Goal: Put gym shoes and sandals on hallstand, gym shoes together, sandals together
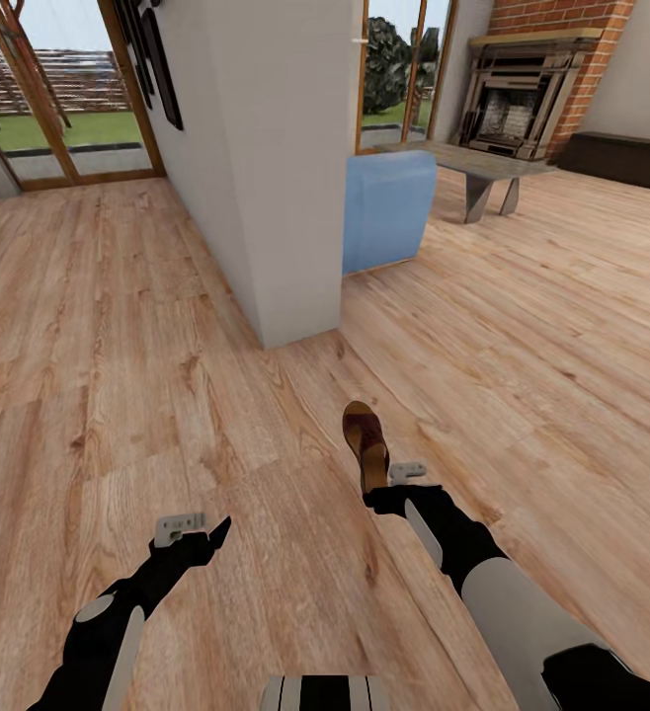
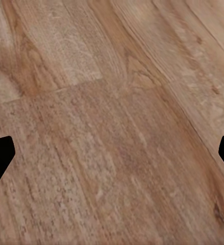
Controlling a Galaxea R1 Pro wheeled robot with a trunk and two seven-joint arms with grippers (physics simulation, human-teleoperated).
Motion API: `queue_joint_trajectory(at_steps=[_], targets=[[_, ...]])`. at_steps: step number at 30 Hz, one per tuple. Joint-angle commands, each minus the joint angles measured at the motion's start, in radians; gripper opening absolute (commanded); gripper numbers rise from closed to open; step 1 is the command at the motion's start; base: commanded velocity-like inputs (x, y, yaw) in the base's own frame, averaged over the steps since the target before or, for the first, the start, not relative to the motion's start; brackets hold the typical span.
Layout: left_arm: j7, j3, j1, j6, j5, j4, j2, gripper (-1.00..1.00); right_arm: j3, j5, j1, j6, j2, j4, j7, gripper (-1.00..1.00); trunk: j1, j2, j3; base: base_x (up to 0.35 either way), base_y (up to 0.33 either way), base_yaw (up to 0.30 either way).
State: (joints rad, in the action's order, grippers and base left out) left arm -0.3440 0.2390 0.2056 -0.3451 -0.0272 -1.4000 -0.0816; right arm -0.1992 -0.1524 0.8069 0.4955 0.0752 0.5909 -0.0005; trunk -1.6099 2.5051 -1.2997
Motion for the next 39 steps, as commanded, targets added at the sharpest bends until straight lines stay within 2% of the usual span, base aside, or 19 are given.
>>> queue_joint_trajectory(at_steps=[1, 17, 26, 39], targets=[[0.000, 0.001, 0.000, 0.000, 0.000, -0.001, 0.000, 1.00, 0.000, -0.004, 0.000, 0.000, 0.000, 0.000, -0.003, -1.00, 0.000, 0.000, 0.000, 0.000, 0.000, 0.000], [0.000, -0.001, 0.000, 0.000, 0.001, -0.005, 0.000, 1.00, 0.000, -0.003, 0.000, 0.000, 0.000, 0.001, -0.004, -1.00, 0.000, 0.000, 0.000, 0.004, 0.000, 0.000], [0.003, -0.001, 0.000, 0.000, 0.001, -0.005, 0.000, 1.00, 0.000, -0.003, 0.000, 0.000, 0.000, 0.001, -0.004, -1.00, 0.000, 0.000, 0.000, 0.252, 0.000, 0.000], [0.005, 0.000, 0.000, 0.000, 0.001, -0.005, 0.000, 1.00, 0.000, -0.003, 0.000, 0.000, 0.000, 0.001, -0.004, -1.00, 0.000, 0.000, 0.000, 0.114, -0.001, 0.000]])
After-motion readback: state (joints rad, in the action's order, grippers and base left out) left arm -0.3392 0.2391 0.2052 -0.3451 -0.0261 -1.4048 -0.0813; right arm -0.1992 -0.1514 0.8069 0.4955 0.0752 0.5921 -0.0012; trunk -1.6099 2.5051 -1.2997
